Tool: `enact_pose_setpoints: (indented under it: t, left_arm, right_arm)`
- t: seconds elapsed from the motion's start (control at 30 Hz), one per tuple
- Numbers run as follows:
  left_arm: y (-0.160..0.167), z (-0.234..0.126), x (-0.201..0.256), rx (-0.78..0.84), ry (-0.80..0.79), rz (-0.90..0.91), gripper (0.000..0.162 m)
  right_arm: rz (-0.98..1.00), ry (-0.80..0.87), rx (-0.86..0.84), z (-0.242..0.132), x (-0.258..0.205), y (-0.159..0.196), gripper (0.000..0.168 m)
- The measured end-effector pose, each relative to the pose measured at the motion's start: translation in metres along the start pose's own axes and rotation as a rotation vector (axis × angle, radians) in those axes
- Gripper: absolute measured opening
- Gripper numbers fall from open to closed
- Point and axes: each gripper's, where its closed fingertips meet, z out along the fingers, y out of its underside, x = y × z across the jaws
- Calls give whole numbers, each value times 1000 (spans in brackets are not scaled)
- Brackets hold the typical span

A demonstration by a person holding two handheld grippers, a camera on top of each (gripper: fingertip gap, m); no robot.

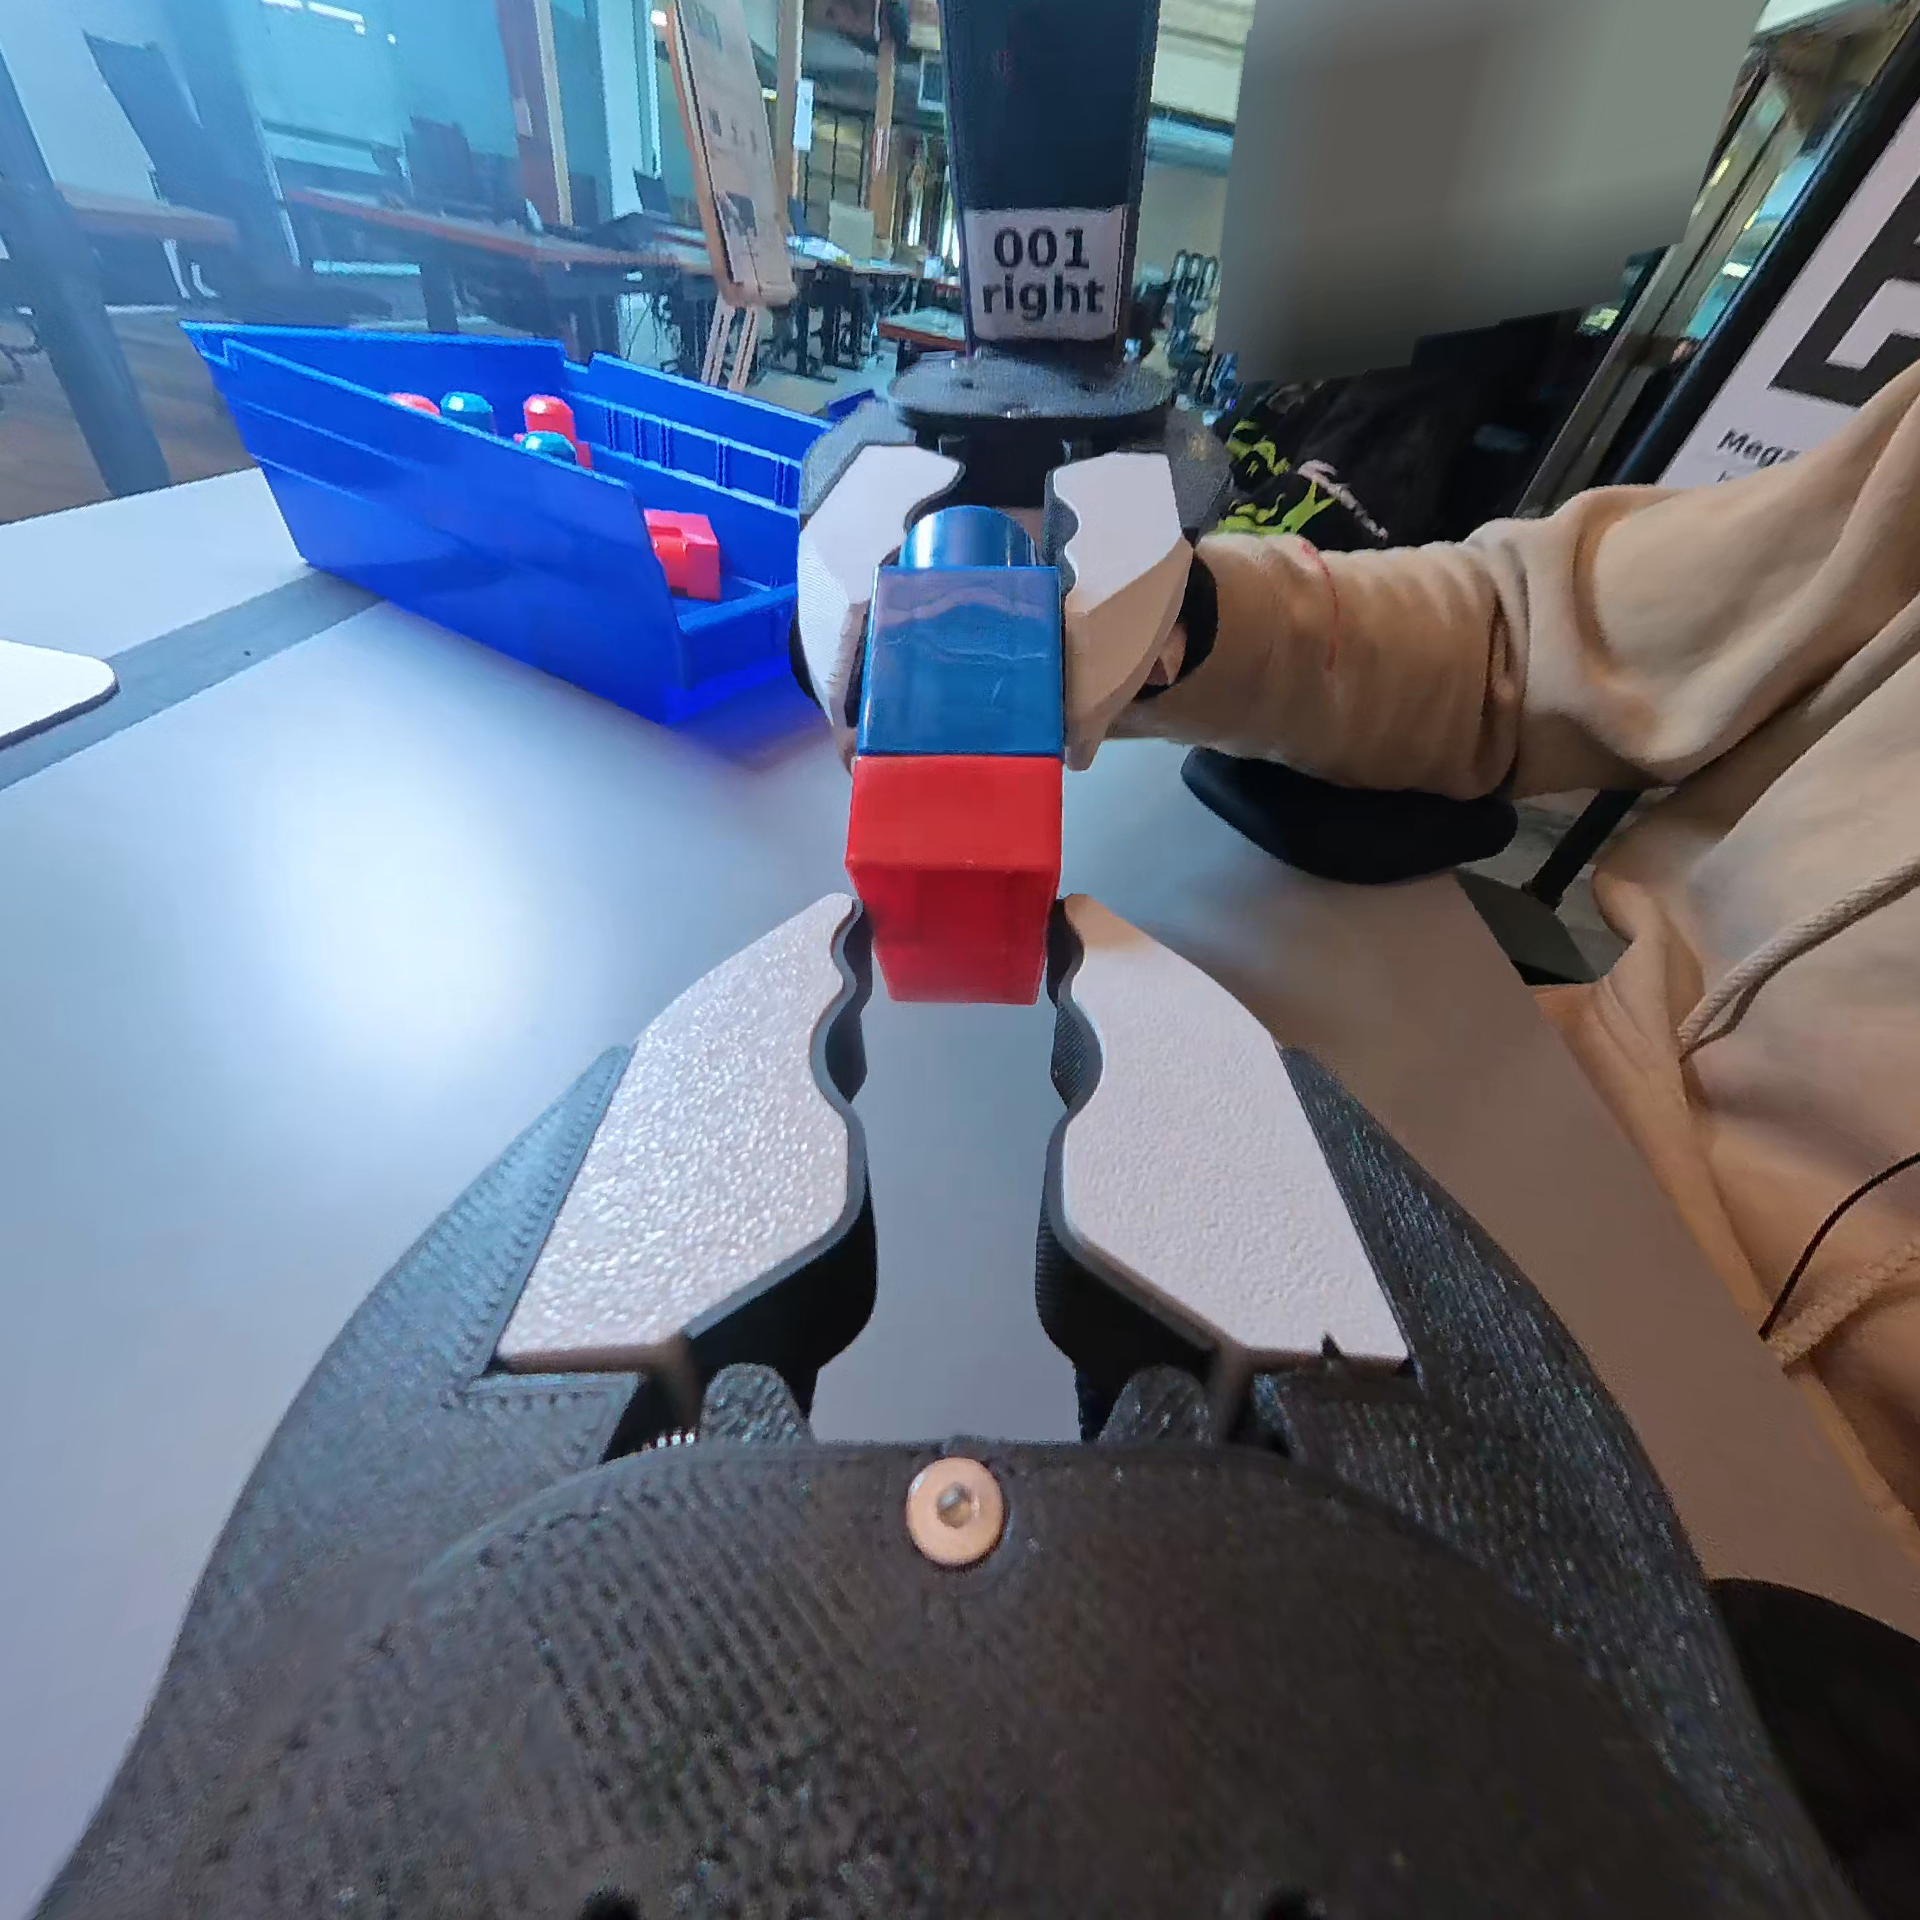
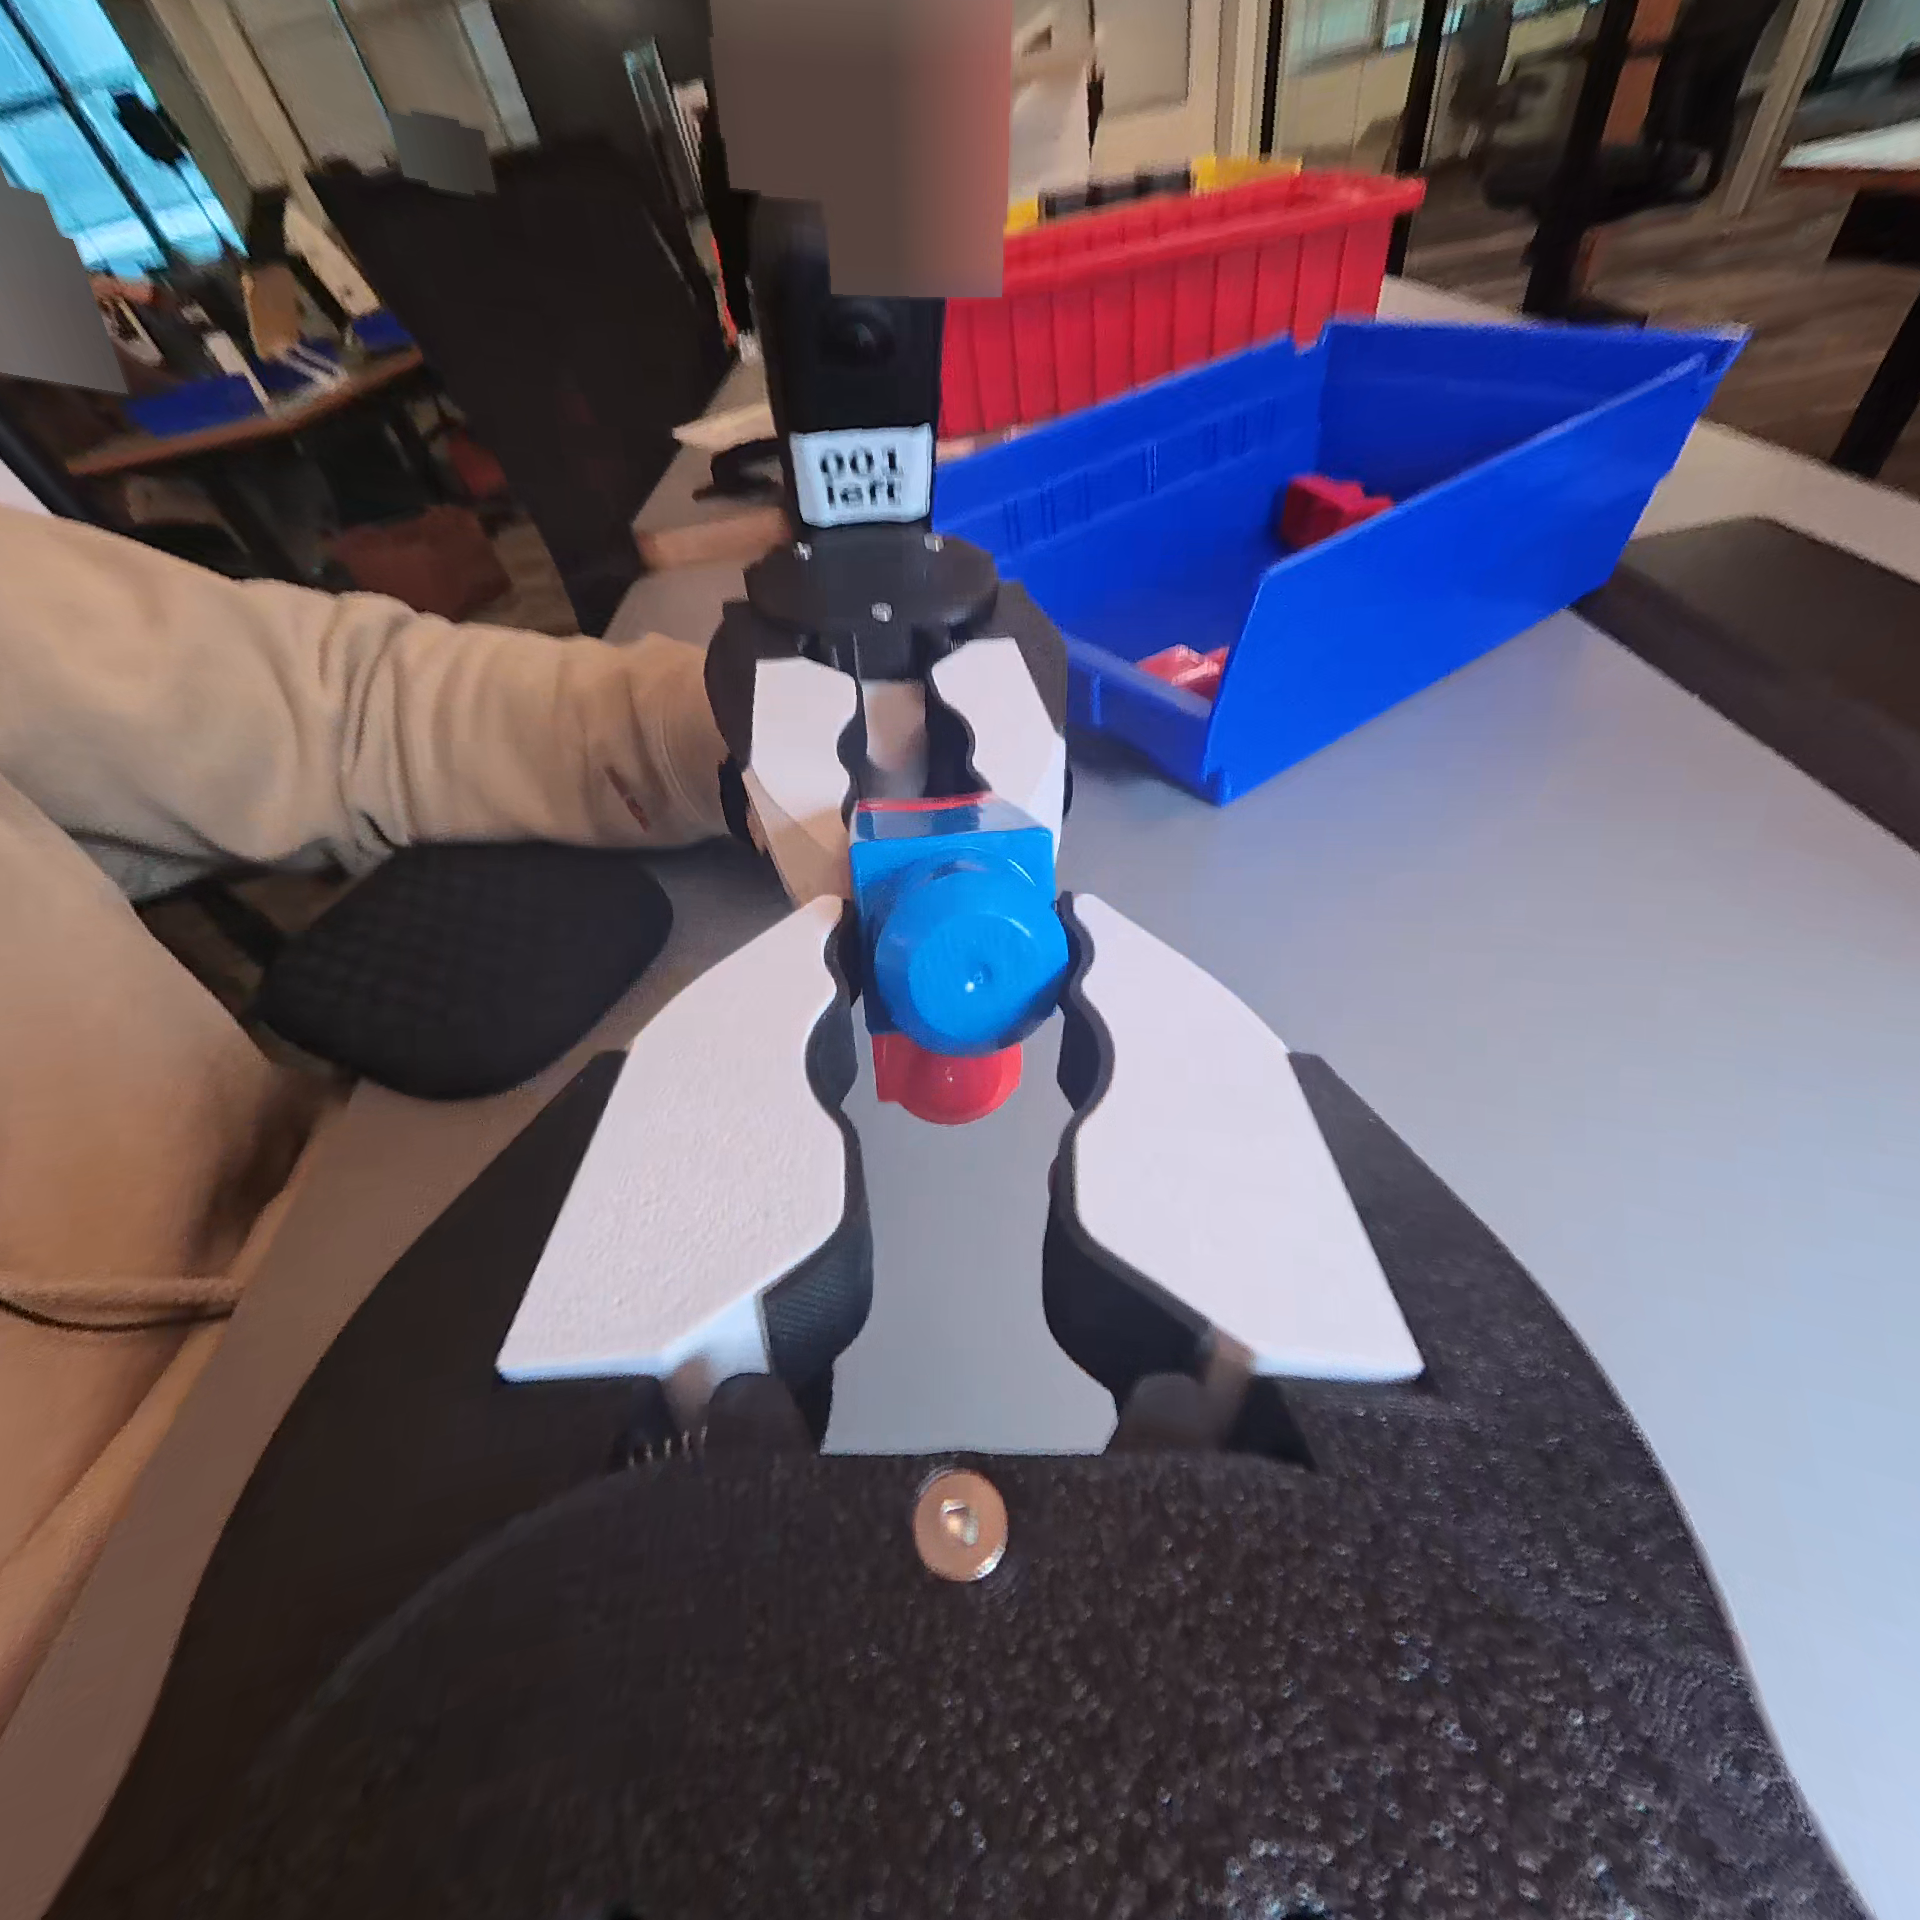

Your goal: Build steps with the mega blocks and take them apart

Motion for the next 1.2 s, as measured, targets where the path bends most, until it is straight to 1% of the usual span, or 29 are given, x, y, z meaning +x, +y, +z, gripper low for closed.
enact_pose_setpoints:
  t: [0.07,0.27,0.33,0.43,0.47,0.53,0.57,0.63,0.7,0.73,0.77,0.8,0.87,0.9,0.93,1.0,1.07,1.1,1.13,1.2]
  left_arm:
    - [7,2,-1,-55,-16,17,33]
    - [18,5,-1,-111,-13,28,33]
    - [19,5,-1,-113,-4,21,33]
    - [13,4,0,-90,-5,35,33]
    - [10,3,0,-78,-13,43,33]
    - [6,0,-2,-57,-24,39,33]
    - [5,-2,-4,-47,-29,37,33]
    - [2,-3,-4,-29,-21,24,33]
    - [4,-1,-4,-35,-31,34,33]
    - [3,0,-8,-28,-66,40,33]
    - [0,-2,-19,-16,-141,51,25]
    - [-5,-5,-27,23,-205,69,28]
    - [-10,-15,-39,57,-276,68,29]
    - [-10,-18,-42,62,-283,54,28]
    - [-12,-21,-46,72,-305,47,26]
    - [-12,-22,-49,73,-324,55,24]
    - [-8,-17,-46,49,-319,74,24]
    - [-4,-13,-45,29,-316,85,24]
    - [0,-10,-44,3,-315,97,24]
    - [8,-5,-44,-44,-321,129,23]
  right_arm:
    - [-5,3,-54,0,1,8,36]
    - [-63,0,-133,0,0,22,36]
    - [-80,2,-139,1,0,23,36]
    - [-148,36,-170,0,1,19,38]
    - [-170,49,-180,-2,1,16,42]
    - [-161,58,-162,-9,2,7,44]
    - [-146,62,-145,-12,4,4,43]
    - [-140,70,-113,-16,5,0,34]
    - [-150,69,-81,-17,4,-4,33]
    - [-156,75,-61,-18,5,-8,29]
    - [-154,94,-35,-22,8,-15,29]
    - [-143,116,-13,-28,13,-23,29]
    - [-120,198,16,-52,27,-42,29]
    - [-125,289,19,-71,41,-51,29]
    - [-128,406,12,-94,58,-58,29]
    - [-103,710,-34,-155,100,-62,29]
    - [-48,1008,-154,-221,135,-45,29]
    - [7,1099,-246,-247,145,-27,29]
    - [67,1148,-342,-266,151,-7,29]
    - [167,1198,-516,-289,157,32,29]
